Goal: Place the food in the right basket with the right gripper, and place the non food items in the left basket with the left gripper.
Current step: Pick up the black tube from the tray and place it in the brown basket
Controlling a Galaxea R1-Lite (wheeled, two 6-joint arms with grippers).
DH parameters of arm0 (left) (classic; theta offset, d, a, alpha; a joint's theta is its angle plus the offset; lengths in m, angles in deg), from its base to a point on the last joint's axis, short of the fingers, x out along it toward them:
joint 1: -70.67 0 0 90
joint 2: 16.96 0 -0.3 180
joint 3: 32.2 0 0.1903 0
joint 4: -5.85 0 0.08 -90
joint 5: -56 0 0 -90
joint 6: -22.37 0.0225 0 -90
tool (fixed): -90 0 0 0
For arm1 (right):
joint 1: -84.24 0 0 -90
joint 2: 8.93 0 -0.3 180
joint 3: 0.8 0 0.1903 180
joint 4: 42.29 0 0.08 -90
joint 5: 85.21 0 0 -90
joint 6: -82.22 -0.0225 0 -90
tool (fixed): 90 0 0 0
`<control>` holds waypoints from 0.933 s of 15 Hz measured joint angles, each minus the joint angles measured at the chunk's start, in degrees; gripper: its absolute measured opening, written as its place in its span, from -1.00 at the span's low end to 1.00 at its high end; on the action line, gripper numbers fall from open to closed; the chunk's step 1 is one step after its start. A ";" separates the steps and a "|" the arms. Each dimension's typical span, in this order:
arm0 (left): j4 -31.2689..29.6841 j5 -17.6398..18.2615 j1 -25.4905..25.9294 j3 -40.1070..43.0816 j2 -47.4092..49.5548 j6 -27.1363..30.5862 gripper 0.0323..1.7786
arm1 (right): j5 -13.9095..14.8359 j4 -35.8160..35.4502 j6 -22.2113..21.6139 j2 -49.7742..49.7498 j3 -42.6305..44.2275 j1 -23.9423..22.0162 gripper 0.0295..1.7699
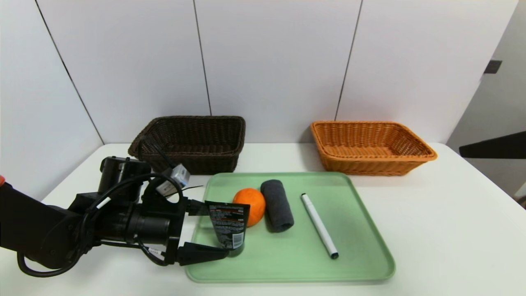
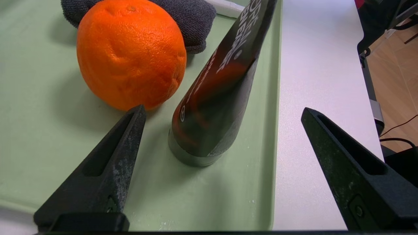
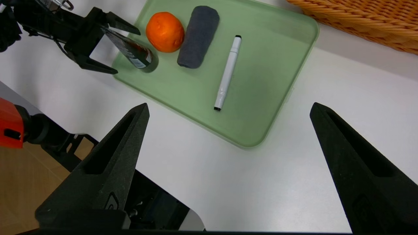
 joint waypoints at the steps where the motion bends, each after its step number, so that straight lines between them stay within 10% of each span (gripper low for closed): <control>1: -1.21 0.02 -0.33 -0.05 -0.38 -0.24 0.90 | -0.04 0.00 0.00 -0.05 -0.04 0.00 0.92; 14: -4.08 0.06 -3.41 -2.51 -2.32 -2.26 0.90 | -0.09 0.00 -0.07 -0.30 -0.17 0.00 0.92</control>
